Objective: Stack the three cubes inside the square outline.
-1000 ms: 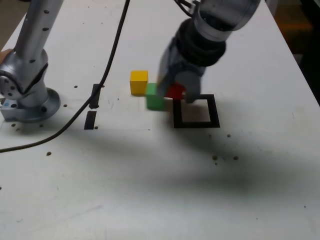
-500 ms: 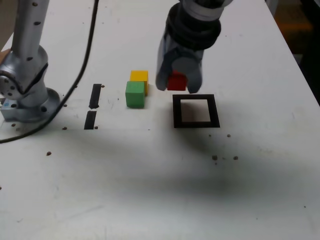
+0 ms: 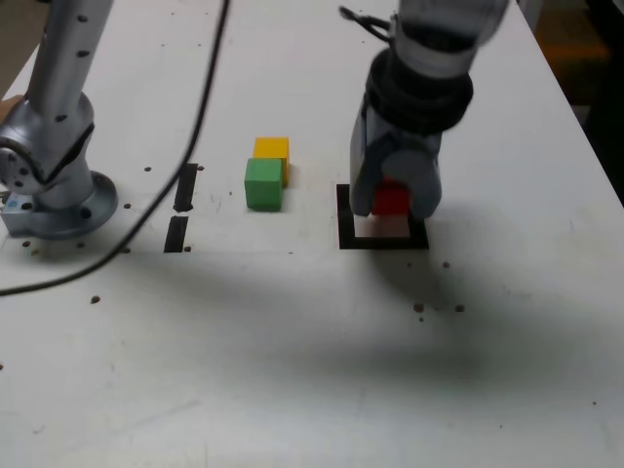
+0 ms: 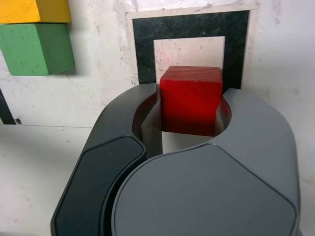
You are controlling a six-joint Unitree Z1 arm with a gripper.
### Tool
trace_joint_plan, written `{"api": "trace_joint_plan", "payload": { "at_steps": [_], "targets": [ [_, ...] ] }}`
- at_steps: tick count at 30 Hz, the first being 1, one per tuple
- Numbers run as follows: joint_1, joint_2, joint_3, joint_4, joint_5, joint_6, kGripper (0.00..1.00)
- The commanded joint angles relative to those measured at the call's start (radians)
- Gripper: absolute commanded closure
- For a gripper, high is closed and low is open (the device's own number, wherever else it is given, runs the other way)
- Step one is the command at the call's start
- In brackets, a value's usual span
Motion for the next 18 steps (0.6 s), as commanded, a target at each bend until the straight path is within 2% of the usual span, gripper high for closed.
{"api": "trace_joint_plan", "payload": {
  "at_steps": [1,5,7,10,14,18],
  "targets": [
    [0.0,0.009,-0.013,0.006,-0.005,0.007,0.71],
    [0.001,0.025,-0.023,0.017,-0.016,0.021,0.51],
    [0.002,0.034,-0.027,0.02,-0.021,0.027,0.34],
    [0.003,0.038,-0.027,0.02,-0.023,0.03,0.17],
    [0.004,0.036,-0.025,0.028,-0.022,0.03,0.05],
    [0.005,0.024,-0.02,0.047,-0.016,0.026,0.02]
  ]
}}
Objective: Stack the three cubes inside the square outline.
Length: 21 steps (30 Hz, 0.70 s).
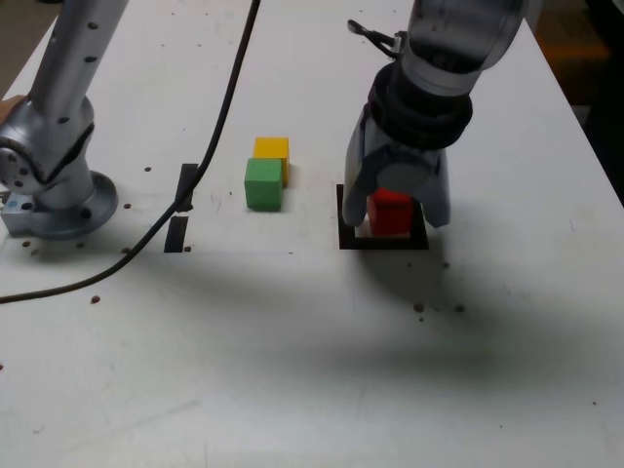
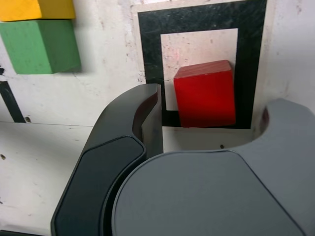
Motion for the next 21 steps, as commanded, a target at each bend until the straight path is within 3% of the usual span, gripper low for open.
{"api": "trace_joint_plan", "payload": {
  "at_steps": [1,5,11,15,21],
  "targets": [
    [0.003,-0.021,0.006,0.014,0.007,-0.006,0.02],
    [0.003,-0.101,0.042,0.056,0.031,-0.018,0.01],
    [0.03,-0.305,0.18,0.102,0.078,0.003,0.0],
    [0.106,-0.426,0.334,0.037,0.084,0.05,0.01],
    [0.205,-0.468,0.474,-0.07,0.09,0.123,0.01]
  ]
}}
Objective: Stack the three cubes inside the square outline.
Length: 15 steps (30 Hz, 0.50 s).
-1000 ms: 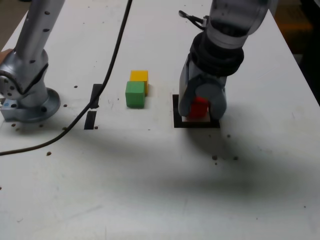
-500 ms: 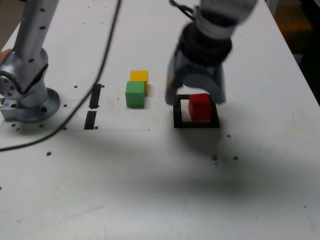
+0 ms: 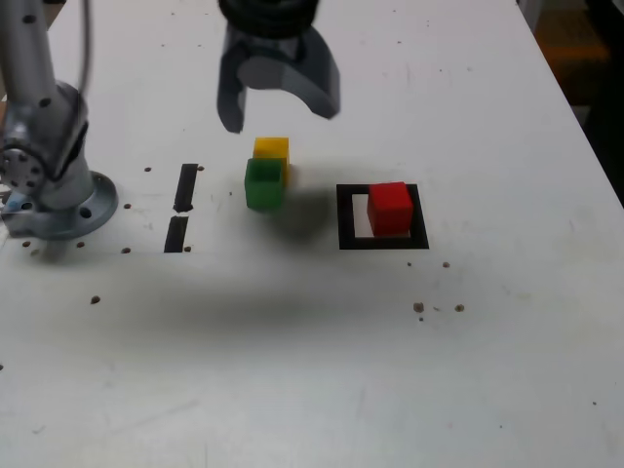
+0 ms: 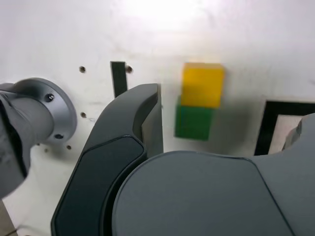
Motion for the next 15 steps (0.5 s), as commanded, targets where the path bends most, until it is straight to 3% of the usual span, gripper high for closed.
{"api": "trace_joint_plan", "payload": {
  "at_steps": [1,15],
  "targets": [
    [0.014,0.009,0.022,-0.013,0.009,0.013,0.01],
    [0.093,0.127,0.152,-0.21,0.001,0.032,0.17]
  ]
}}
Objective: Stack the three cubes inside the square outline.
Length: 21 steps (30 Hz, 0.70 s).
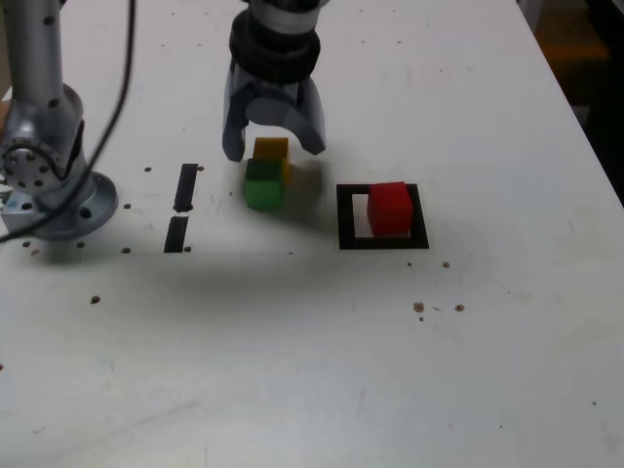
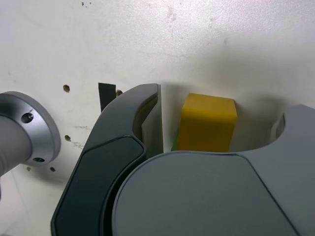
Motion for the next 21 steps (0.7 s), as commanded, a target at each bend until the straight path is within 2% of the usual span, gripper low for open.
{"api": "trace_joint_plan", "payload": {
  "at_steps": [1,4,9,15,21],
  "targets": [
    [0.006,0.005,0.016,-0.024,-0.001,0.001,0.18],
    [0.016,0.03,0.045,-0.085,0.0,0.0,0.22],
    [0.019,0.036,0.052,-0.108,0.01,-0.004,0.31],
    [0.019,0.034,0.055,-0.111,0.029,-0.006,0.56],
    [0.019,-0.009,0.055,-0.1,0.035,-0.016,0.7]
  ]
}}
